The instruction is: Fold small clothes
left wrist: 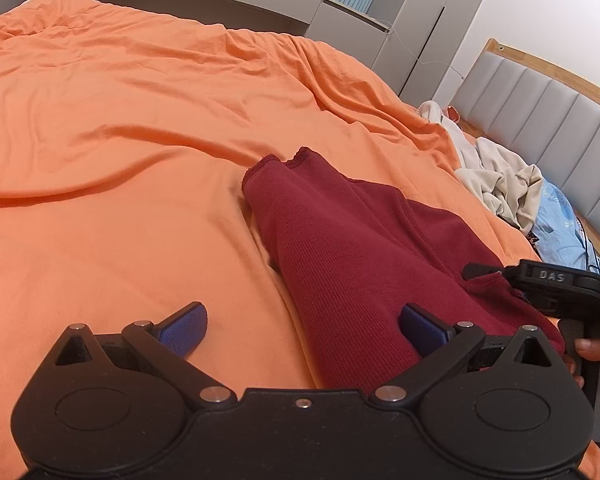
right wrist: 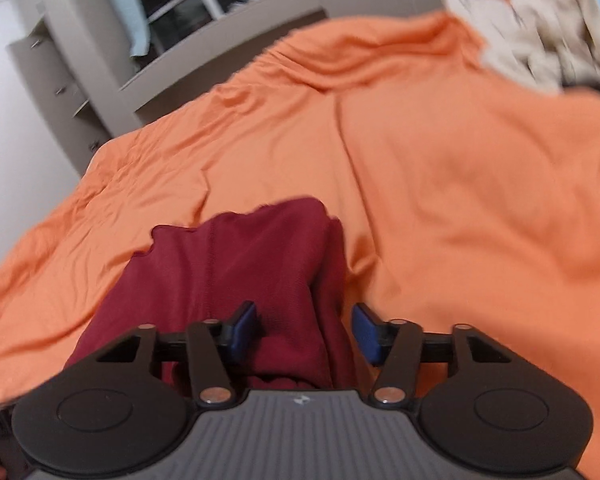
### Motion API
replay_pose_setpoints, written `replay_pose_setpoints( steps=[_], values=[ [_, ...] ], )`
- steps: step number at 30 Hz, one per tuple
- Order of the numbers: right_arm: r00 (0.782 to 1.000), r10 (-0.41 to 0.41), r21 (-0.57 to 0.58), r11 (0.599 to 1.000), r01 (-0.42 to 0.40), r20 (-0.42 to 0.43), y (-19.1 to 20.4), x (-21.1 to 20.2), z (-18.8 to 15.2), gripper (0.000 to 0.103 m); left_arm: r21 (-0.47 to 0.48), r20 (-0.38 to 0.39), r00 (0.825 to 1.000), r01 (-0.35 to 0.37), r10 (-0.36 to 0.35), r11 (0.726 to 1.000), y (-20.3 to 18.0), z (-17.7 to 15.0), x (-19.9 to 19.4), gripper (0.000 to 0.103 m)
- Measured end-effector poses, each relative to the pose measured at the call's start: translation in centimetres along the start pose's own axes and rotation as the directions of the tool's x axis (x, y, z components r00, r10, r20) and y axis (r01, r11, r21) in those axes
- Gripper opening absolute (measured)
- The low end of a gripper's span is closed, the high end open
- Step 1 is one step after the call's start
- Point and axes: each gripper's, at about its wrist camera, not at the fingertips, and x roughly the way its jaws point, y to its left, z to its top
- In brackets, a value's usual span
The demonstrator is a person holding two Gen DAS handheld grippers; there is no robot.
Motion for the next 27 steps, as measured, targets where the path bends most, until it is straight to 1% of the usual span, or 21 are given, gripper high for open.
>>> replay_pose_setpoints(
  steps=[2,4,8,12,14,15,17,20,22,23,24,27],
  values=[
    [1.0,0.006,0.014,1.0,-0.005,-0.005,-0.3,0.2,-0.1,0.05,0.001,0.0,1.0,-0.001,0.001,1.0,0.0,0.0,0.0,0.103],
    [1.0,-0.01,-0.017,1.0,0.01,0.001,0.2,0.0,-0.2,0.048,-0.001,0.0,1.0,0.0,0.0,1.0,0.0,0.0,0.0,0.103],
    [0.998,-0.056,-0.116,0.992,0.059,0.029,2.0,-0.3,-0.7,0.047,-0.001,0.0,1.0,0.0,0.0,1.0,0.0,0.0,0.0,0.103],
    [0.994,-0.09,-0.229,0.968,0.101,0.058,4.1,-0.5,-1.2,0.039,-0.001,0.001,1.0,0.0,0.0,1.0,0.0,0.0,0.0,0.103],
    [0.99,-0.112,-0.305,0.943,0.132,0.082,5.2,-0.7,-1.6,0.037,-0.001,0.001,1.0,0.0,0.0,1.0,0.0,0.0,0.0,0.103],
    [0.987,-0.128,-0.356,0.921,0.155,0.098,6.0,-0.7,-2.0,0.036,-0.001,0.001,1.0,0.0,0.0,1.0,0.0,0.0,0.0,0.103],
    [0.977,-0.165,-0.466,0.86,0.21,0.136,7.6,-0.7,-2.9,0.035,-0.001,0.001,1.0,0.0,0.0,1.0,0.0,0.0,0.0,0.103],
    [0.961,-0.196,-0.601,0.751,0.274,0.195,9.9,-0.2,-4.4,0.034,-0.001,0.0,1.0,0.0,0.0,1.0,0.1,0.0,0.0,0.103],
    [0.954,-0.205,-0.647,0.701,0.3,0.22,10.8,0.0,-5.1,0.034,-0.001,0.0,1.0,0.001,-0.001,1.0,0.1,0.0,0.0,0.103],
    [0.952,-0.207,-0.656,0.69,0.305,0.225,10.9,0.1,-5.2,0.034,-0.001,0.0,1.0,0.001,-0.001,1.0,0.1,0.0,0.0,0.103],
    [0.952,-0.208,-0.658,0.689,0.306,0.225,11.0,0.2,-5.2,0.034,-0.001,0.0,1.0,0.001,-0.001,1.0,0.1,0.0,0.0,0.103],
    [0.955,-0.206,-0.645,0.704,0.297,0.214,10.8,0.4,-5.0,0.034,-0.001,0.001,1.0,0.001,-0.001,1.0,0.1,0.0,0.0,0.103]
  ],
)
